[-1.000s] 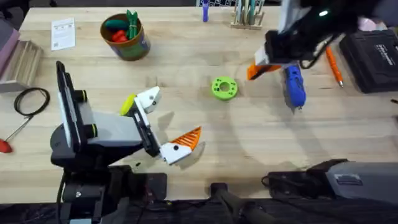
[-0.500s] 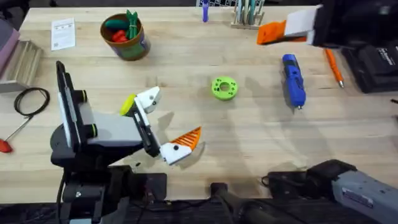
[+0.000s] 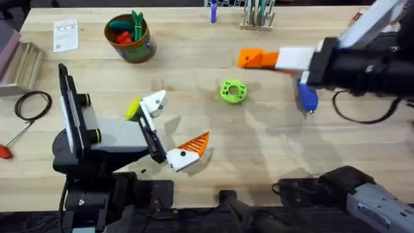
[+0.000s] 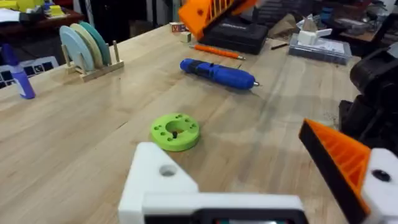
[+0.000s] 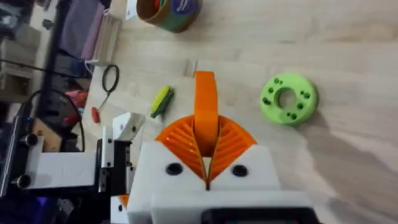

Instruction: Pick up the gripper from the table and insert it into the empty holder that is missing its gripper. Then pick up a screw, insert it into the mounting hole, and use the screwdriver to tighten it. Finally, clean up the table by picking up the vegetable and placing it into the bucket.

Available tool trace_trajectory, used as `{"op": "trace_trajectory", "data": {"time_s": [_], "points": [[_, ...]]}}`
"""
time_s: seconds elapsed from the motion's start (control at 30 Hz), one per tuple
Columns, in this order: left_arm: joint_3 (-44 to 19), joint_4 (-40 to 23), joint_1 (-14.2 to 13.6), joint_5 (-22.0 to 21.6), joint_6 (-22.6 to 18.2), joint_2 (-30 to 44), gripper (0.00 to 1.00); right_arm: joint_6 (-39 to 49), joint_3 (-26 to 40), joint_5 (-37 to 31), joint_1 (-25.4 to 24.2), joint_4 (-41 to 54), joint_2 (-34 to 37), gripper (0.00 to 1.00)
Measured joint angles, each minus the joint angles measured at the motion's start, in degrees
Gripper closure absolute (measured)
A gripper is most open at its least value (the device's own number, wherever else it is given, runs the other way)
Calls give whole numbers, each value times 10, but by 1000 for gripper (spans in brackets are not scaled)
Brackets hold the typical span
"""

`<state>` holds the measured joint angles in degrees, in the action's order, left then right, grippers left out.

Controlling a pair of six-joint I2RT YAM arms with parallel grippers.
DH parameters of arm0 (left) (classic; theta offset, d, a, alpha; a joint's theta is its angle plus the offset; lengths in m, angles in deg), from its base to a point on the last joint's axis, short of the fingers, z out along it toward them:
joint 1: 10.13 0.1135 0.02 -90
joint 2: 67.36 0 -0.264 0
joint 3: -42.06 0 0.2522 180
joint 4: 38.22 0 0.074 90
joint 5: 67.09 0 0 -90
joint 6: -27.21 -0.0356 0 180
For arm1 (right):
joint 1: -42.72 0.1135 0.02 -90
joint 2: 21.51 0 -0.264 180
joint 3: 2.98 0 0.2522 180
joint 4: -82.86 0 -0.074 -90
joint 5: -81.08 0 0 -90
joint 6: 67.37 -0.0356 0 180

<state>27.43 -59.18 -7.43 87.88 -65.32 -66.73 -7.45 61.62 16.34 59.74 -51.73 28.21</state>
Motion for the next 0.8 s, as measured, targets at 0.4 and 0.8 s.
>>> {"op": "trace_trajectory", "data": {"time_s": [0.4, 0.8], "points": [[0, 0, 0, 0, 0, 0, 15, -45, -118, 138, 0, -245, -1, 992], [0, 0, 0, 0, 0, 0, 15, -127, -156, 299, -1, -381, 104, 992]]}}
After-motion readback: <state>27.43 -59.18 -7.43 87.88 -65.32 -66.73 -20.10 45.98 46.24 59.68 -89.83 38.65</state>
